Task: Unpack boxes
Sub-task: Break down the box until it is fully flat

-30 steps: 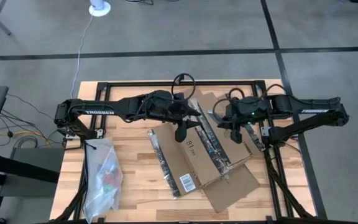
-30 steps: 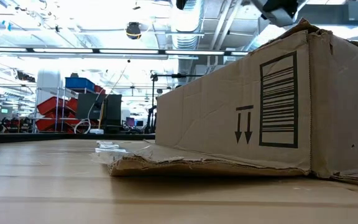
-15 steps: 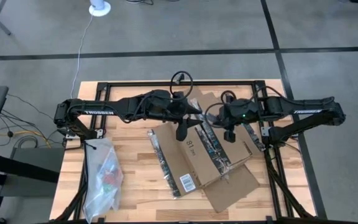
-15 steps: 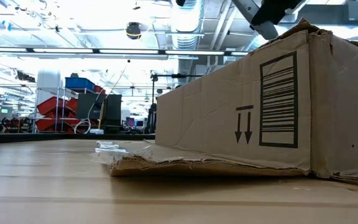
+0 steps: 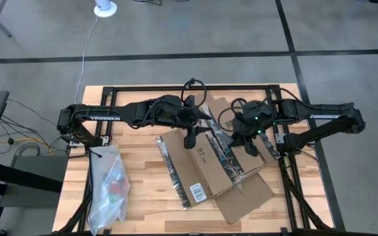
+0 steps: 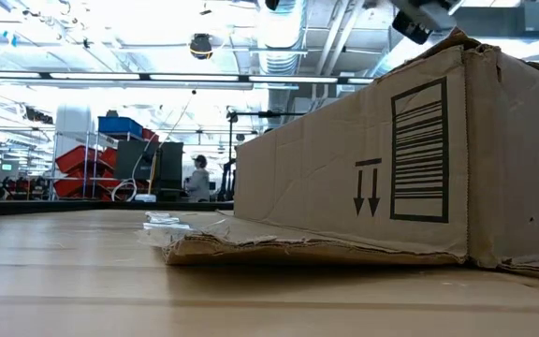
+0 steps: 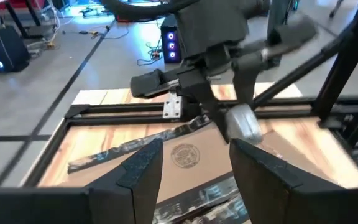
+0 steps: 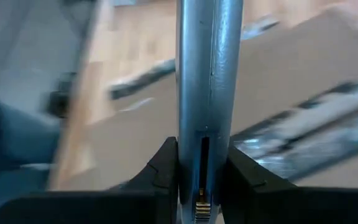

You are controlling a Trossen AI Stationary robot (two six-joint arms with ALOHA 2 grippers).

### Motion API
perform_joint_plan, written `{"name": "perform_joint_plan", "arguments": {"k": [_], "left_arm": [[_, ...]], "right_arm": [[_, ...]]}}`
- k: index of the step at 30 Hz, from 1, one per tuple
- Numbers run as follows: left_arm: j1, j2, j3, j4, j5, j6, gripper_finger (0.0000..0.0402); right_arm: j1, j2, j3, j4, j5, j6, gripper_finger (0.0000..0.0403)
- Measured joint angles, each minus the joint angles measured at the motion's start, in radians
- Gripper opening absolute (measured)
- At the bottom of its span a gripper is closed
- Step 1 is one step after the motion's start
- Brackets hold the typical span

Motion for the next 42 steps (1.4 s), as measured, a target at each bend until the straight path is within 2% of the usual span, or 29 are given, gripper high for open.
{"name": "perform_joint_plan", "arguments": {"k": [7, 14, 22, 34, 42], "left_arm": [[-0.053, 0.002, 0.000, 0.004, 0.003, 0.169, 0.0173], [-0.072, 0.045, 0.000, 0.018, 0.004, 0.232, 0.0173], [-0.070, 0.061, 0.002, 0.029, 0.005, 0.247, 0.0173], [-0.047, 0.072, -0.002, 0.028, 0.004, 0.287, 0.0173], [-0.050, 0.053, -0.003, 0.028, -0.183, 0.173, 0.0173]], "right_arm": [[-0.104, 0.028, -0.044, 0.045, -0.216, 0.010, 0.0056], [-0.149, 0.091, -0.050, 0.109, -0.349, 0.026, 0.0056], [-0.147, 0.089, -0.054, 0.108, -0.368, 0.049, 0.0056], [-0.085, 0.087, -0.050, 0.124, -0.374, 0.084, 0.0056], [-0.128, 0.043, -0.050, 0.096, -0.329, 0.066, 0.0056]]}}
